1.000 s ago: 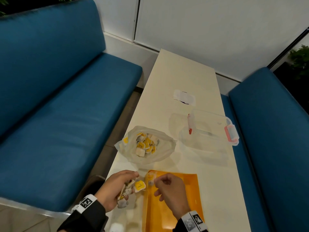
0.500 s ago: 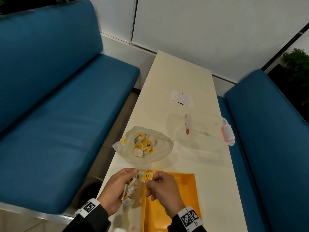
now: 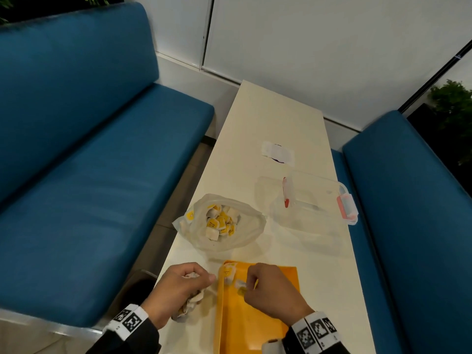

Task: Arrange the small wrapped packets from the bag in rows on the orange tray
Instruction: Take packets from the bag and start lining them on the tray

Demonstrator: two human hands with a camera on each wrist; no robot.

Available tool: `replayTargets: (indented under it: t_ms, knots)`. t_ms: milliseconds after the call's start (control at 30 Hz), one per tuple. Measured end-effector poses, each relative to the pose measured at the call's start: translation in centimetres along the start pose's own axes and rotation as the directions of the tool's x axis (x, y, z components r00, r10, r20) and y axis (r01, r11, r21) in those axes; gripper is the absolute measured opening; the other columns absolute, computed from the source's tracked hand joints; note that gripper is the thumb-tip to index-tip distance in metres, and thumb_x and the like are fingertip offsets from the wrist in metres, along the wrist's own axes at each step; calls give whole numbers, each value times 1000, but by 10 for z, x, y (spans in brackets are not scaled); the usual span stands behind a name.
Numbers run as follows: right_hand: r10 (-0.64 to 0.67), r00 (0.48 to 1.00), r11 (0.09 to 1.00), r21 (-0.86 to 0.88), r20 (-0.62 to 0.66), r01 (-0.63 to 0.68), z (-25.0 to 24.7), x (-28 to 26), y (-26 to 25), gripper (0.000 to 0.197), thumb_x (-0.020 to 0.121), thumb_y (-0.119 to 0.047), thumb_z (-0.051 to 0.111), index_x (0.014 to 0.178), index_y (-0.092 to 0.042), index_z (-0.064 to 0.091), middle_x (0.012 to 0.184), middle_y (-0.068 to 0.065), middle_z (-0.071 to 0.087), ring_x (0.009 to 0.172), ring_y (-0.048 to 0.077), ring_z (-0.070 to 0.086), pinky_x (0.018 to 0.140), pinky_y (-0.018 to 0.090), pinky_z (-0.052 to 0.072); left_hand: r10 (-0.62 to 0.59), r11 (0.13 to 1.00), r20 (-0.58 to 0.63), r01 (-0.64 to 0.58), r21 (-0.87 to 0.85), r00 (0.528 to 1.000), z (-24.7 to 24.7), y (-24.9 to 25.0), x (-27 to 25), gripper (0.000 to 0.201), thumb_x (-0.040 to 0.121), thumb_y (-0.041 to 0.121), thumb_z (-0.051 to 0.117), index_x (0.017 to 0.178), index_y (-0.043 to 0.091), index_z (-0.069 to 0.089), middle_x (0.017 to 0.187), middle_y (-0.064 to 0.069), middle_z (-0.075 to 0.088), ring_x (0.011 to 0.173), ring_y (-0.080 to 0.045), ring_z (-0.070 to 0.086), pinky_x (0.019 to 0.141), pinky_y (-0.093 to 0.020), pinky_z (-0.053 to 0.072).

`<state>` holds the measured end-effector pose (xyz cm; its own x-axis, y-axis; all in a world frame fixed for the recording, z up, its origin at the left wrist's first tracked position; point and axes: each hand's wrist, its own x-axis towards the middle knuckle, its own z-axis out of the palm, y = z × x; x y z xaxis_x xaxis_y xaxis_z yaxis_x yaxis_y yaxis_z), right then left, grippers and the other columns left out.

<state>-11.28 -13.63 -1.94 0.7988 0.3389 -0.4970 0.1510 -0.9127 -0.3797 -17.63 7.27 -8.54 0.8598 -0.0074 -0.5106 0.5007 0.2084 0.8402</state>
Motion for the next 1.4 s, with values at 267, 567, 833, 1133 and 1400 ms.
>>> replayTargets:
  t_ms: [267, 567, 833, 1133, 1400]
  knots:
    - [-168, 985, 976, 134, -48, 173, -4, -5, -1, 10, 74, -14, 63, 73, -22, 57, 63, -7, 54, 58, 7, 48, 55, 23, 39, 149, 896, 253, -239, 375, 956, 13, 1, 5, 44, 76, 31, 88, 113, 48, 73, 117, 26, 70, 111, 8, 62, 95, -16, 49]
    - [-90, 981, 858, 486, -174, 165, 9, -5, 1, 8, 83, -10, 70, 83, -18, 72, 76, -3, 68, 60, 3, 53, 57, 20, 45, 255, 865, 122, -283, 415, 959, 20, -5, 10, 29, 63, 62, 84, 81, 40, 79, 93, 10, 73, 90, -1, 66, 84, -23, 51]
    - [81, 992, 712, 702, -98, 12, 25, -1, 16, 4, 88, -4, 67, 85, -6, 70, 62, 10, 67, 51, 17, 53, 48, 25, 37, 230, 849, 73, -236, 473, 971, 18, -9, 13, 10, 78, 37, 85, 81, 42, 77, 93, 14, 72, 91, 0, 65, 78, -18, 49]
    - [170, 985, 761, 629, 40, -157, 54, 32, 40, 15, 86, 3, 65, 77, -9, 66, 56, 4, 66, 48, 12, 59, 44, 23, 42, 110, 893, -119, -45, 448, 987, 16, -17, 20, 12, 75, 40, 87, 78, 32, 78, 90, -1, 76, 76, -22, 73, 64, -32, 58]
    - [240, 971, 811, 552, -15, -192, 71, 58, 28, 22, 75, 2, 65, 65, -17, 70, 55, 0, 67, 50, 9, 59, 52, 21, 45, 52, 875, -123, 14, 484, 991, 28, -25, 27, 34, 62, 46, 93, 86, 32, 75, 94, 8, 68, 76, -7, 64, 59, -20, 48]
